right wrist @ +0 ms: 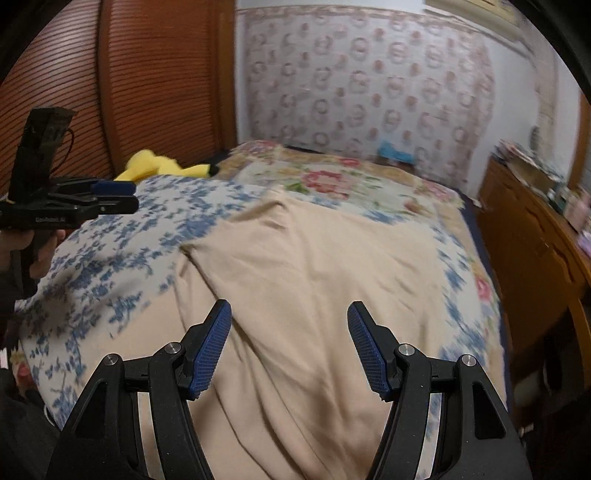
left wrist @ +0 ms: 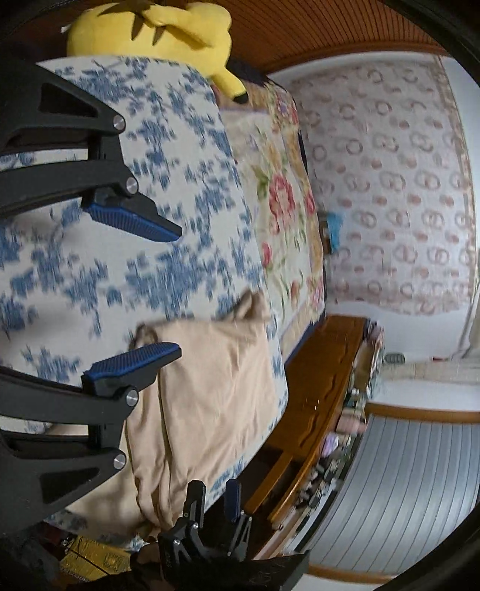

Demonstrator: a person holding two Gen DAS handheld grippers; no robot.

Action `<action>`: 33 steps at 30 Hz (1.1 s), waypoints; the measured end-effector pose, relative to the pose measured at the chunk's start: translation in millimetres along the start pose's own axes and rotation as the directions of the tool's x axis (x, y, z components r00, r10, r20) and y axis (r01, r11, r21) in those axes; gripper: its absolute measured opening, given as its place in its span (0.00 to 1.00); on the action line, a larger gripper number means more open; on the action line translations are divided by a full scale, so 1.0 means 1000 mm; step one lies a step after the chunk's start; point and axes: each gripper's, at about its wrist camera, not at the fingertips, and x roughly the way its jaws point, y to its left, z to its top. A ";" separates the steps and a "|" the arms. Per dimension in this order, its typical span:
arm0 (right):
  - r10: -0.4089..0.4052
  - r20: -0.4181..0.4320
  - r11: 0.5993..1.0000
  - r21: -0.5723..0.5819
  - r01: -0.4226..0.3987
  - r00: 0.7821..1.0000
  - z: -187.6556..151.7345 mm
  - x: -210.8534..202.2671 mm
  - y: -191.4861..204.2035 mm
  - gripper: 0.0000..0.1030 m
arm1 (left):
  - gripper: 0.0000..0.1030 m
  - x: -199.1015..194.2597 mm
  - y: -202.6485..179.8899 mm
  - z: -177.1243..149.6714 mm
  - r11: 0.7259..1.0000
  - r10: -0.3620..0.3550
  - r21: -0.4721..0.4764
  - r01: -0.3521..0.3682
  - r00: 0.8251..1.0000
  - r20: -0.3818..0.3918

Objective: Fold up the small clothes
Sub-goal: 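Pinch the shirt side with the right gripper and fold it inward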

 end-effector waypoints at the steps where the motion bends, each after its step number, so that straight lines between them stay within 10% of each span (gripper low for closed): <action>1: 0.014 -0.005 1.000 -0.013 -0.014 1.000 0.005 0.006 0.004 0.65 | 0.54 0.001 0.005 0.000 1.000 0.004 -0.009 -0.004 1.000 -0.002; 24: 0.171 -0.239 0.960 -0.176 -0.216 0.956 0.043 0.144 0.081 0.64 | 0.54 0.016 0.070 0.007 0.994 0.036 -0.105 -0.040 0.998 -0.043; 28: 0.146 -0.215 0.964 -0.187 -0.187 0.966 0.046 0.143 0.074 0.10 | 0.54 0.025 0.073 0.007 0.993 0.018 -0.118 -0.024 0.998 -0.056; 33: 0.182 -0.127 0.979 -0.071 -0.192 0.975 0.059 0.116 0.033 0.08 | 0.54 0.035 0.067 0.008 0.993 -0.009 -0.114 0.001 0.998 -0.067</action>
